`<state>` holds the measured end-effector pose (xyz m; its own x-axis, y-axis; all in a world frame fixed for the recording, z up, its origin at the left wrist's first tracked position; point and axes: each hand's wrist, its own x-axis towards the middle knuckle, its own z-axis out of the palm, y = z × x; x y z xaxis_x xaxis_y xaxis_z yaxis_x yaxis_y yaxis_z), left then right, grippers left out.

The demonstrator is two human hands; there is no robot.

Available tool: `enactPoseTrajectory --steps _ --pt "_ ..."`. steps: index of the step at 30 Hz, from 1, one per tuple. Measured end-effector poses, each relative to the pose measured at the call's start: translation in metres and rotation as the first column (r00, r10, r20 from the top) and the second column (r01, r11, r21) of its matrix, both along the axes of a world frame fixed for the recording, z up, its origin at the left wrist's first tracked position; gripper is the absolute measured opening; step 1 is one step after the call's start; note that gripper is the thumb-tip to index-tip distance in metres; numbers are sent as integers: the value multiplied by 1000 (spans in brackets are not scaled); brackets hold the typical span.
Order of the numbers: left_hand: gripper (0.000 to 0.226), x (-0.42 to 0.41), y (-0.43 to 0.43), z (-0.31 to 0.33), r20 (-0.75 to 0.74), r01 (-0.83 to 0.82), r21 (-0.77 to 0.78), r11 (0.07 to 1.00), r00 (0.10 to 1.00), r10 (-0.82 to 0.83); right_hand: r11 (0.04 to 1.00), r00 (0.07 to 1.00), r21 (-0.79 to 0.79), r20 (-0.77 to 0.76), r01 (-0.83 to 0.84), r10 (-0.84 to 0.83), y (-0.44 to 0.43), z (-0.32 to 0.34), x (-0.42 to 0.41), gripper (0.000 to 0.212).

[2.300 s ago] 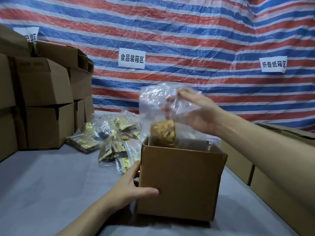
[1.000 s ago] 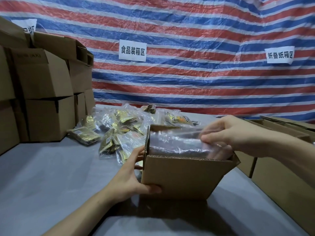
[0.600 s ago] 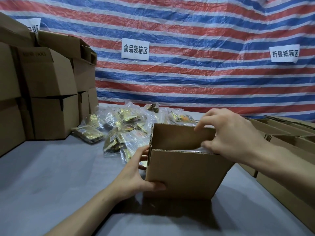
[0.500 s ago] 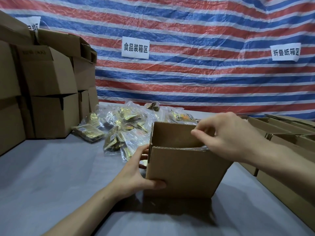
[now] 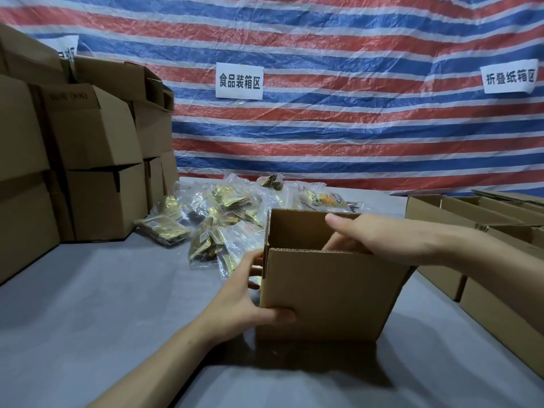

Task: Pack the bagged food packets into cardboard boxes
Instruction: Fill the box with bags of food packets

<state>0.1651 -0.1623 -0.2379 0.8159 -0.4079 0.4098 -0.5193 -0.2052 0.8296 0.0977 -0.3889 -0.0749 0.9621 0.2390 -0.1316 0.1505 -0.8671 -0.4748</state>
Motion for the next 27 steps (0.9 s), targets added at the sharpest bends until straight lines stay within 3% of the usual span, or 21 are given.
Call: enactPoseTrajectory --steps 3,6,8,9,10,12,13,14,15,19,22,24,27 --pt "100 1 1 1 -11 5 12 1000 1000 -4 966 918 234 398 -106 5 -11 -12 7 56" --pt "97 1 0 2 -34 6 17 1000 999 -5 919 609 344 777 -194 -163 -29 -27 13 32" --pt "96 0 0 3 -37 2 25 1000 999 -1 859 432 472 829 -200 -355 -44 -39 17 29" --pt "96 0 0 3 -39 2 31 1000 999 -1 798 402 557 801 -230 -443 -52 -46 19 31" --pt "97 0 0 3 -44 5 38 999 999 -3 713 433 644 746 -278 -505 -60 -56 20 34" --pt "99 1 1 3 -51 14 50 999 999 -11 537 625 779 602 -323 -497 -70 -79 20 47" --pt "99 1 1 2 -50 16 57 998 999 -14 490 726 820 525 -294 -443 -73 -94 21 68" --pt "100 1 1 2 -54 15 61 998 998 -12 486 804 837 459 -249 -378 -76 -109 24 94" --pt "100 2 2 3 -64 16 61 998 998 -12 508 852 834 415 -215 -320 -78 -124 26 107" --pt "101 6 9 3 -75 111 128 986 992 -102 710 917 691 359 -135 -175 -77 -153 30 75" --pt "107 13 23 3 -95 181 204 962 982 -164 670 928 729 332 -140 -167 -78 -160 28 71" --pt "98 15 30 7 -118 141 245 959 986 -115 617 922 774 330 -143 -200 -79 -162 24 72" --pt "70 21 25 9 15 -121 222 967 993 121 585 924 800 315 -134 -218 -83 -160 18 73"
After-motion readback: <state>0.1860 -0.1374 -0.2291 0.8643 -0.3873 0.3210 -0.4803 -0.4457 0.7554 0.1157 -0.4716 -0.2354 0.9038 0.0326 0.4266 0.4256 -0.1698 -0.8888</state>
